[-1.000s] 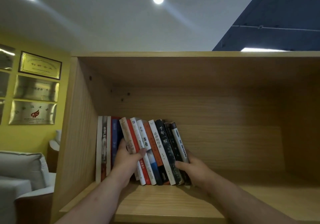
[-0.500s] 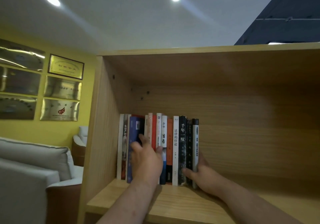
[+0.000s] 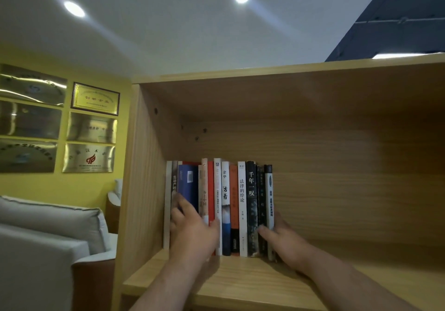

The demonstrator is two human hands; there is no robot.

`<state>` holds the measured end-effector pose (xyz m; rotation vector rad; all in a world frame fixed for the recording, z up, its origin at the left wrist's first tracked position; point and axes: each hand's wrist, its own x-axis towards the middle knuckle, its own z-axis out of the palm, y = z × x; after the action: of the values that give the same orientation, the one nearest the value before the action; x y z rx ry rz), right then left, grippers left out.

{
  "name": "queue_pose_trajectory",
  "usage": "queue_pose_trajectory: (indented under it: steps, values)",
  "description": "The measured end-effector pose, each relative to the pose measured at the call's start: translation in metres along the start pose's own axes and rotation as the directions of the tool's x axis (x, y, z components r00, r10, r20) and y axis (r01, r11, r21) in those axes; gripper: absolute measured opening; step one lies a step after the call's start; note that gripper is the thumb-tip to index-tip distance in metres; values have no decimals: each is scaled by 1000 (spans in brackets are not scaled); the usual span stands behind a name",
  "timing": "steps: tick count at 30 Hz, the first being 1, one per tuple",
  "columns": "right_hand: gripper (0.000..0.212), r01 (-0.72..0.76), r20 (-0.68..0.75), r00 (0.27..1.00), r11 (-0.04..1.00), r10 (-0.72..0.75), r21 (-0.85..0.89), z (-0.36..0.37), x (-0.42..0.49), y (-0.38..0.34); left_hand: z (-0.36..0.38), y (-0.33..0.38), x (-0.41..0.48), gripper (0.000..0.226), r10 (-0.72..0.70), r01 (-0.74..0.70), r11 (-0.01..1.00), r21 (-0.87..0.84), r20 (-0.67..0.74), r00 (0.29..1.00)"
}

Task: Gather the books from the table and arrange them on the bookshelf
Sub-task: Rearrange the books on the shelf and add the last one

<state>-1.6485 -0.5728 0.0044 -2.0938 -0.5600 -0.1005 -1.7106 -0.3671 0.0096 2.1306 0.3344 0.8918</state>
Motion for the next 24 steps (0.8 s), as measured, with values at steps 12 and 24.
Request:
queue_pose_trajectory:
  steps: [12,24]
  values:
    - [61,-30,-26,999,1000,30,-3,-2,1,5,-52,51,68,66,76,-53,920,388,-45,996]
    - [62,-6,-19,1000,999,7,42,-3,0,6,-63,46,64,52,261,-185,910,371,-168,951]
